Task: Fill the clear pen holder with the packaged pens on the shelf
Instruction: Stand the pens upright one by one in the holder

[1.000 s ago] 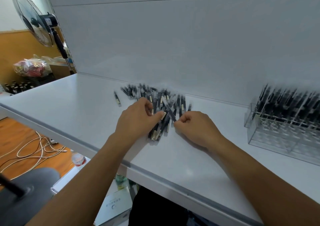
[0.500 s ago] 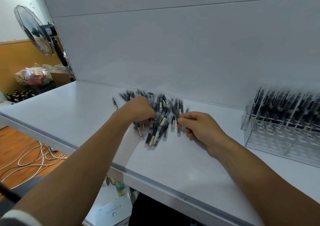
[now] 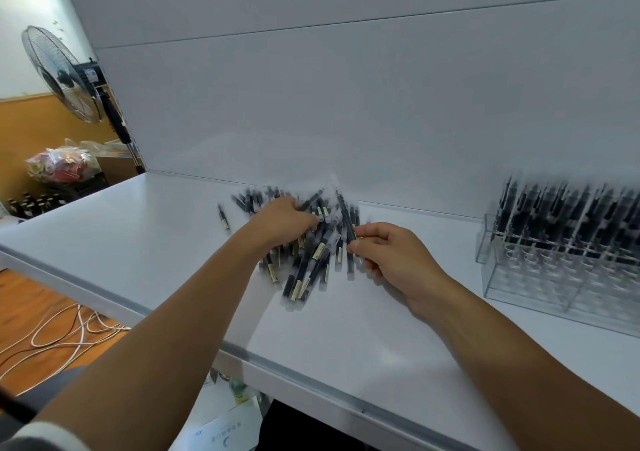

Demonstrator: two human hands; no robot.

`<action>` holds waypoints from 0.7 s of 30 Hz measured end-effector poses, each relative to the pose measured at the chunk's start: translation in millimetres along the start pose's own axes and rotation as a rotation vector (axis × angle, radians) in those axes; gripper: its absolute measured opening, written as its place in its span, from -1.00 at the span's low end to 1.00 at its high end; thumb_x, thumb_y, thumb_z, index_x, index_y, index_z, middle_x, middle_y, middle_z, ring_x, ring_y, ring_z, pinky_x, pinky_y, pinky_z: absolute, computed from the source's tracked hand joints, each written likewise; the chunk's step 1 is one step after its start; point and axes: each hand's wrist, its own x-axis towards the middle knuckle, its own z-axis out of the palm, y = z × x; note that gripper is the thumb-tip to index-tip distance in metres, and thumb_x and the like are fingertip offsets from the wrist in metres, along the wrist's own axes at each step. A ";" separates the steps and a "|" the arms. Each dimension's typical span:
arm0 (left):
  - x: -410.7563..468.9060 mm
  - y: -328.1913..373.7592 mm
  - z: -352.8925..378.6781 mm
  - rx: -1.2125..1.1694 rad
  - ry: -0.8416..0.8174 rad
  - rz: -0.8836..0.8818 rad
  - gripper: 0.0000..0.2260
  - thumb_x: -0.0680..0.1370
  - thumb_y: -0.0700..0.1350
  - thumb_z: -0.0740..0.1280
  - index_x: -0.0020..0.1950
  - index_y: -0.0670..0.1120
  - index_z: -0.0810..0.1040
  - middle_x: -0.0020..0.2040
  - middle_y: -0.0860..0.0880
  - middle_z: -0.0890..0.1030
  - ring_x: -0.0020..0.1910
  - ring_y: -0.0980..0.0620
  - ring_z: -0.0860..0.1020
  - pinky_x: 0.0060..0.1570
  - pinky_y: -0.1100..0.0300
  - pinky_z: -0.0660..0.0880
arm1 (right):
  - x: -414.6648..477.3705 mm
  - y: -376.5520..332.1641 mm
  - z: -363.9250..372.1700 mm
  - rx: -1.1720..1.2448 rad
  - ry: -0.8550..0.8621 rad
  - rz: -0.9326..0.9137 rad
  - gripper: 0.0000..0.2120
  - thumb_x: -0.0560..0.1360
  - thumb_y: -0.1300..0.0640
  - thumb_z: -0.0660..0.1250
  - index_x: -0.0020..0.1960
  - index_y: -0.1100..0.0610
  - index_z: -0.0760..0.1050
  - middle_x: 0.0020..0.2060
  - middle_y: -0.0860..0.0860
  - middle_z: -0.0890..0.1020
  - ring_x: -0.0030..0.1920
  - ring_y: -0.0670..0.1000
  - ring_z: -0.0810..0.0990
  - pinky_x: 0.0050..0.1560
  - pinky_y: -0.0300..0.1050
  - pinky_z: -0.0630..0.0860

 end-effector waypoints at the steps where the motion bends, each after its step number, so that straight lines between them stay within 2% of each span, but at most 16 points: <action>1: 0.7 -0.1 2.1 0.021 0.006 0.016 -0.83 0.56 -0.02 0.33 -0.10 -0.12 0.47 -0.26 -0.04 0.49 -0.32 0.04 0.43 -0.30 0.21 0.36 | 0.1 -0.4 -0.3 0.002 0.005 -0.007 -0.84 0.51 0.25 0.39 0.08 0.11 0.55 -0.34 0.01 0.55 -0.42 -0.09 0.45 -0.37 -0.16 0.37; 6: 2.4 -1.0 7.0 0.035 0.072 0.075 -0.79 0.49 -0.02 0.44 -0.05 -0.13 0.51 -0.29 -0.01 0.52 -0.34 0.07 0.46 -0.34 0.21 0.37 | -0.9 -1.3 0.1 0.005 -0.001 -0.021 -0.86 0.52 0.26 0.39 0.05 0.11 0.54 -0.35 -0.01 0.55 -0.43 -0.10 0.45 -0.38 -0.17 0.37; 9: 3.5 -1.4 6.9 -0.019 0.072 0.066 -0.81 0.48 -0.06 0.45 -0.11 -0.12 0.49 -0.30 -0.01 0.51 -0.36 0.07 0.45 -0.35 0.22 0.35 | -1.2 -1.4 0.1 -0.003 -0.002 -0.024 -0.85 0.52 0.25 0.39 0.07 0.12 0.54 -0.37 -0.02 0.54 -0.44 -0.10 0.44 -0.40 -0.18 0.38; 14: 8.2 -4.5 6.0 -0.124 0.050 0.016 -0.82 0.45 -0.14 0.45 -0.06 -0.15 0.50 -0.22 -0.10 0.57 -0.30 0.00 0.49 -0.26 0.15 0.45 | -1.3 -1.3 -1.0 -0.002 -0.010 -0.028 -0.80 0.53 0.24 0.38 0.14 0.10 0.54 -0.41 -0.05 0.53 -0.44 -0.11 0.44 -0.38 -0.19 0.39; 17: 7.1 -7.7 4.0 -0.231 0.025 -0.014 -0.80 0.45 -0.20 0.43 0.03 -0.21 0.53 -0.25 -0.08 0.54 -0.39 0.06 0.44 -0.39 0.24 0.39 | -1.9 -2.2 -1.3 0.013 -0.010 -0.034 -0.79 0.52 0.25 0.38 0.14 0.12 0.55 -0.44 -0.08 0.54 -0.42 -0.11 0.45 -0.33 -0.14 0.39; 21: -0.5 -8.1 3.0 -0.398 0.001 -0.007 -0.87 0.50 -0.18 0.42 0.02 -0.16 0.57 -0.35 -0.02 0.48 -0.45 0.10 0.39 -0.45 0.27 0.32 | -4.1 -5.3 -1.5 -0.006 0.003 -0.058 -0.84 0.52 0.24 0.38 0.08 0.09 0.55 -0.27 0.01 0.55 -0.34 -0.07 0.47 -0.33 -0.19 0.42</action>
